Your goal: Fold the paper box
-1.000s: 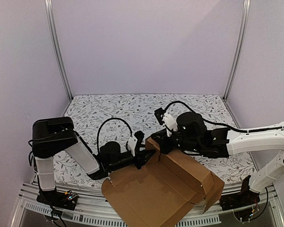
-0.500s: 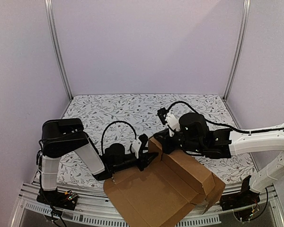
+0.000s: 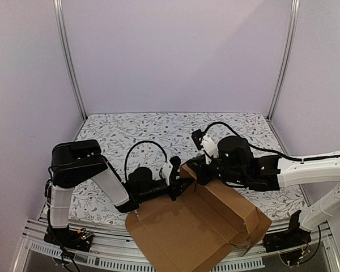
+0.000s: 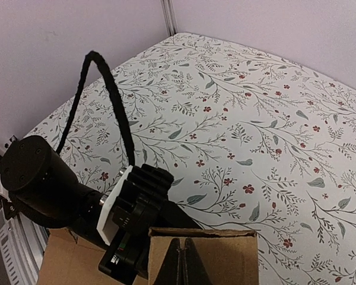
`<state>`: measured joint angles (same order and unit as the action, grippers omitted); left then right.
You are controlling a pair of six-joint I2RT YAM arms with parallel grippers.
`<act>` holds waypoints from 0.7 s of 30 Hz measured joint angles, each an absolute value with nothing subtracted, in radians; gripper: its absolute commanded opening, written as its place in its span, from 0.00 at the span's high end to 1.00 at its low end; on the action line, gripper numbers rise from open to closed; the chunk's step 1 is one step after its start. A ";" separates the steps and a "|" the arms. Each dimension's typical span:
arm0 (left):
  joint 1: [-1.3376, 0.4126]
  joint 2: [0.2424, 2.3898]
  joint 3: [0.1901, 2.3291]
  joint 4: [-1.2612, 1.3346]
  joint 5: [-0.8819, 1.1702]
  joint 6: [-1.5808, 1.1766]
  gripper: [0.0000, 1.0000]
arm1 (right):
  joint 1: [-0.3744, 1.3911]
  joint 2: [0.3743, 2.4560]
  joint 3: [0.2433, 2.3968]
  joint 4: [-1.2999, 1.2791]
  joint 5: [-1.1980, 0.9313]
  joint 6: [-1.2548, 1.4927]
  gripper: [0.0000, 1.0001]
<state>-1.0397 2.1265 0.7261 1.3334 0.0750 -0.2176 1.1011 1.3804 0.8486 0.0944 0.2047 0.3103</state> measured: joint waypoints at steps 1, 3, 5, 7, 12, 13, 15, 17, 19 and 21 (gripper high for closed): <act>-1.038 2.129 0.731 1.333 0.078 -0.221 0.81 | 1.101 1.378 0.847 0.094 0.206 0.310 1.00; -1.035 2.135 0.741 1.333 0.086 -0.228 0.89 | 1.101 1.374 0.841 0.094 0.208 0.310 1.00; -1.032 2.140 0.750 1.332 0.092 -0.234 0.99 | 1.101 1.369 0.837 0.095 0.211 0.310 1.00; -1.030 2.143 0.759 1.327 0.098 -0.223 1.00 | 1.101 1.364 0.833 0.097 0.215 0.311 1.00; -1.028 2.144 0.767 1.317 0.115 -0.218 1.00 | 1.101 1.337 0.820 0.097 0.227 0.313 1.00; -1.027 2.144 0.768 1.316 0.117 -0.217 1.00 | 1.101 1.335 0.818 0.097 0.228 0.313 1.00; -1.027 2.144 0.768 1.315 0.120 -0.212 1.00 | 1.101 1.330 0.815 0.096 0.230 0.314 1.00; -1.027 2.144 0.768 1.315 0.120 -0.207 1.00 | 1.101 1.323 0.812 0.091 0.231 0.315 1.00; -1.027 2.144 0.768 1.316 0.119 -0.200 1.00 | 1.101 1.313 0.810 0.081 0.231 0.318 0.98; -1.027 2.144 0.768 1.319 0.116 -0.187 1.00 | 1.101 1.299 0.809 0.067 0.231 0.320 0.95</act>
<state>-1.0267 2.1441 0.7681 1.3186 0.1158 -0.1867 1.1011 1.2995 0.8093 0.0669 0.2310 0.3202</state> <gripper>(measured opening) 0.019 0.013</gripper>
